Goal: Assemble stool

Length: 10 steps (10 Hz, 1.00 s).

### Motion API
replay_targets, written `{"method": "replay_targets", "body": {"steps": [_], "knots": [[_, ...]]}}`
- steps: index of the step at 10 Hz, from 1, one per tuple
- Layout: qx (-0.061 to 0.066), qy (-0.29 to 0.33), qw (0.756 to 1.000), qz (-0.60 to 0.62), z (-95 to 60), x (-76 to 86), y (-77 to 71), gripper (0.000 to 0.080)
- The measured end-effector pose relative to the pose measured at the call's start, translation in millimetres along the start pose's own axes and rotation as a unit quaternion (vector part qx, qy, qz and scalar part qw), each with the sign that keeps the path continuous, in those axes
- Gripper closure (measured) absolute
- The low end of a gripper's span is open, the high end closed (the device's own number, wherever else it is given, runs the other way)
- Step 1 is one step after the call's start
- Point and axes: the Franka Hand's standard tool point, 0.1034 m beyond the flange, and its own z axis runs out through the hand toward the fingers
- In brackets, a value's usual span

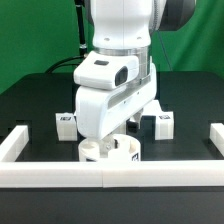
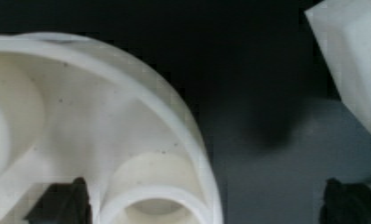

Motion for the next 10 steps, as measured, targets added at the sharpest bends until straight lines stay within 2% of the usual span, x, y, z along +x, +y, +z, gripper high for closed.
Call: {"method": "replay_targets", "body": {"steps": [2, 3, 4, 10], "knots": [[0.0, 0.0, 1.0, 0.0, 0.2, -0.1, -0.1, 0.0403], [0.0, 0.0, 1.0, 0.0, 0.1, 0.0, 0.0, 0.0403], [0.0, 0.0, 1.0, 0.0, -0.1, 0.1, 0.1, 0.0485], [0.0, 0.0, 1.0, 0.0, -0.1, 0.1, 0.2, 0.0485]]}}
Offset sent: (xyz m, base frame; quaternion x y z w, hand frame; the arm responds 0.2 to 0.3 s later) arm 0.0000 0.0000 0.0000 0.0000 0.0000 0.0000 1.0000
